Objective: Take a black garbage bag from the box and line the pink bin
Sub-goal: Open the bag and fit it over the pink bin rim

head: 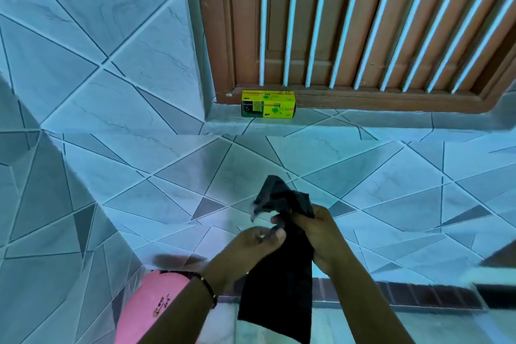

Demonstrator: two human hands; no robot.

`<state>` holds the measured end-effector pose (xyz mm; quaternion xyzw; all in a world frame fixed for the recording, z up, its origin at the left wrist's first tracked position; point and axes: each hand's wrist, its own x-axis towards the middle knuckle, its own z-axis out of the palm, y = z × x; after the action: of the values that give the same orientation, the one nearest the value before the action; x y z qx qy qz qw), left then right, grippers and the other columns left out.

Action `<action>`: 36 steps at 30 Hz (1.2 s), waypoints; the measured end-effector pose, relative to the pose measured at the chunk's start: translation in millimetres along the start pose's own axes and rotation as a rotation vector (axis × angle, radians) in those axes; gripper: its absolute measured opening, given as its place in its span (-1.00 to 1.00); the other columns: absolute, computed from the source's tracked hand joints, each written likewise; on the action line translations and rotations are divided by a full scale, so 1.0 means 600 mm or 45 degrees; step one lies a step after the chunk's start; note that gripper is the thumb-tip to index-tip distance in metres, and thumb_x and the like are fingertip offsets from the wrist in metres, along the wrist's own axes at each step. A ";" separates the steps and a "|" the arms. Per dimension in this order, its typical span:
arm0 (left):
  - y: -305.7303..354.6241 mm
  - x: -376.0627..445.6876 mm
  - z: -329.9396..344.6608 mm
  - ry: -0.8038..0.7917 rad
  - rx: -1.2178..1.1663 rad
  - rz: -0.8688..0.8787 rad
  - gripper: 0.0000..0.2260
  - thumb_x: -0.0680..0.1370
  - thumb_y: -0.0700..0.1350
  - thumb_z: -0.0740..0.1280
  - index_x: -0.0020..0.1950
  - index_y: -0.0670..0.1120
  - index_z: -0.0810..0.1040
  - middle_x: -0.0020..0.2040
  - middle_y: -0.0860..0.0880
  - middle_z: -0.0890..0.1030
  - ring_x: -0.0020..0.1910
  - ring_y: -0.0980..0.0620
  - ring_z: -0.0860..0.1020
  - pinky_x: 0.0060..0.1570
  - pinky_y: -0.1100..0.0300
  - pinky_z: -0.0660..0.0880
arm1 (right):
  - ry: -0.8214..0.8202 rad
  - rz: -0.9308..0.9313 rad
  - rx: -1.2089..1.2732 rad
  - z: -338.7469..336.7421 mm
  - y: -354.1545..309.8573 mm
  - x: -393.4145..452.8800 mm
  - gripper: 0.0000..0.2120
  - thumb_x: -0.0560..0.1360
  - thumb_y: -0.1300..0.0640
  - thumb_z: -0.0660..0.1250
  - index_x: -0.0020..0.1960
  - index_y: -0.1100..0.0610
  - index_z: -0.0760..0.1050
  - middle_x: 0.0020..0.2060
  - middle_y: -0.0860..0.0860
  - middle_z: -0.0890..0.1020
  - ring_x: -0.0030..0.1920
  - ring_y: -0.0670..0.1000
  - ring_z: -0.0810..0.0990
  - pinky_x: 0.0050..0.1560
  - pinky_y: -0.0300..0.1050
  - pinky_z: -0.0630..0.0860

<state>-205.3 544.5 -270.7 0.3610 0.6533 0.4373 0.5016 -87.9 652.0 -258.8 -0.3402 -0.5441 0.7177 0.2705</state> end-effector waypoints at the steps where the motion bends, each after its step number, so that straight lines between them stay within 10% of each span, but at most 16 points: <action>1: -0.009 -0.007 0.005 -0.072 0.006 -0.012 -0.52 0.36 0.29 0.37 -0.02 -0.11 0.59 -0.03 -0.10 0.69 -0.03 0.00 0.65 0.04 0.08 0.54 | 0.028 0.014 0.081 -0.001 -0.001 0.001 -0.91 0.44 0.32 0.33 -0.12 0.29 0.62 -0.22 0.22 0.69 -0.21 0.16 0.65 -0.07 0.01 0.56; 5: -0.019 -0.015 0.016 0.093 0.186 0.118 -0.92 0.50 -0.08 0.36 -0.09 -0.04 0.63 -0.18 0.07 0.68 -0.24 0.30 0.62 -0.19 0.43 0.50 | 0.101 0.107 0.249 -0.010 0.001 0.009 -0.86 0.47 0.24 0.34 -0.02 0.28 0.61 -0.16 0.17 0.70 -0.14 0.15 0.67 -0.06 -0.01 0.59; 12: 0.009 0.009 -0.009 0.524 -0.220 0.158 -0.86 0.50 -0.20 0.35 0.03 -0.11 0.64 -0.06 -0.04 0.70 -0.07 0.00 0.67 0.01 0.15 0.59 | -0.150 0.339 -0.142 -0.005 0.015 -0.007 -0.78 0.46 0.11 0.37 0.03 0.23 0.60 -0.07 0.13 0.71 -0.07 0.11 0.69 -0.07 0.00 0.60; 19: -0.005 0.008 -0.007 0.245 -0.169 0.026 -0.83 0.50 -0.18 0.36 0.07 -0.11 0.64 -0.04 -0.11 0.70 -0.10 -0.03 0.68 -0.11 0.15 0.60 | 0.126 0.191 -0.046 -0.001 0.008 -0.008 -0.92 0.46 0.23 0.37 -0.14 0.26 0.59 -0.18 0.20 0.69 -0.17 0.17 0.67 -0.06 0.05 0.62; 27: 0.022 0.006 -0.022 0.574 -0.291 0.145 -0.80 0.51 -0.08 0.34 -0.29 -0.11 0.59 -0.49 0.10 0.61 -0.46 0.18 0.57 -0.45 0.36 0.49 | -0.246 0.262 -0.291 -0.002 -0.007 -0.026 -0.92 0.46 0.20 0.37 -0.07 0.19 0.55 -0.36 0.09 0.67 -0.42 0.05 0.63 -0.37 -0.13 0.61; 32: 0.023 -0.009 -0.022 0.155 -0.637 -0.057 -0.88 0.53 -0.13 0.30 -0.01 -0.13 0.59 -0.17 -0.08 0.68 -0.21 0.02 0.65 -0.22 0.20 0.63 | -0.013 0.168 -0.213 -0.003 0.008 -0.021 -0.89 0.45 0.21 0.39 -0.06 0.25 0.56 -0.40 0.12 0.64 -0.53 0.03 0.57 -0.51 -0.20 0.53; 36: 0.017 -0.006 -0.018 0.268 -0.547 -0.032 -0.84 0.51 -0.21 0.32 0.06 -0.22 0.57 -0.08 -0.17 0.68 -0.21 0.02 0.67 -0.23 0.21 0.63 | 0.085 0.180 -0.222 -0.003 0.009 -0.021 -0.74 0.43 0.12 0.41 0.00 0.30 0.54 -0.34 0.13 0.66 -0.46 0.06 0.60 -0.46 -0.16 0.57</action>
<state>-214.8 542.4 -258.6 0.1904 0.5984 0.5953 0.5014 -78.9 642.0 -261.7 -0.4237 -0.5696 0.6733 0.2066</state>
